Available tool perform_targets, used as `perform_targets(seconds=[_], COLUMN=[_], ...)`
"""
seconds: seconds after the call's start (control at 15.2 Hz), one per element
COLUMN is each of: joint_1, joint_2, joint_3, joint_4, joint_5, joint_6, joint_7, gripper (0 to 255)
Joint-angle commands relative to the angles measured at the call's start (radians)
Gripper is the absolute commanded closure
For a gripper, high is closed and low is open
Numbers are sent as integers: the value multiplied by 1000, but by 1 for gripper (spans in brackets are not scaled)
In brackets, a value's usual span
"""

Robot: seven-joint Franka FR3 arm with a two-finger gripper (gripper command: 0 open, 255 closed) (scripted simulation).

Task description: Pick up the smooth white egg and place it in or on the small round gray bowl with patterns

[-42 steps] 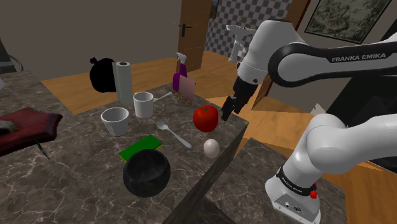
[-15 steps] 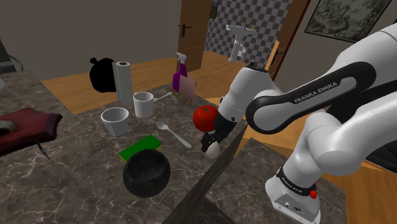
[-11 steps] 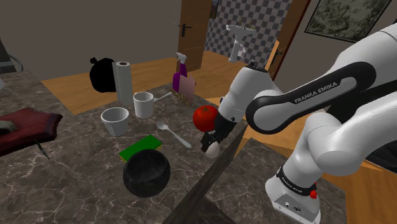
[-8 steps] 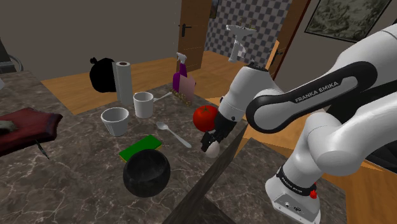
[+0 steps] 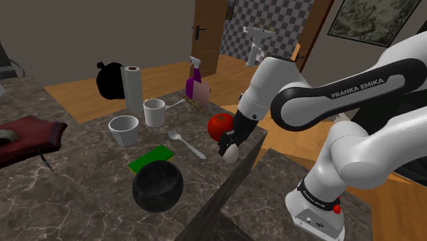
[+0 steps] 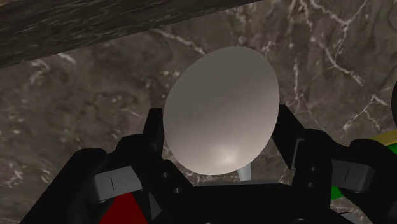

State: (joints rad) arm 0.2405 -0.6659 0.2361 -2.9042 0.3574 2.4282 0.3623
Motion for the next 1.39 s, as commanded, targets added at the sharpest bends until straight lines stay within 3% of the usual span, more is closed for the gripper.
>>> perform_targets(seconds=[0.0,1.32], joint_1=[-5,-38], joint_2=[-28,-149], joint_3=[-4,-43], joint_4=[15,221], joint_5=[-10,-80], joint_6=[-44,-368], joint_7=[6,50], gripper=[255,255])
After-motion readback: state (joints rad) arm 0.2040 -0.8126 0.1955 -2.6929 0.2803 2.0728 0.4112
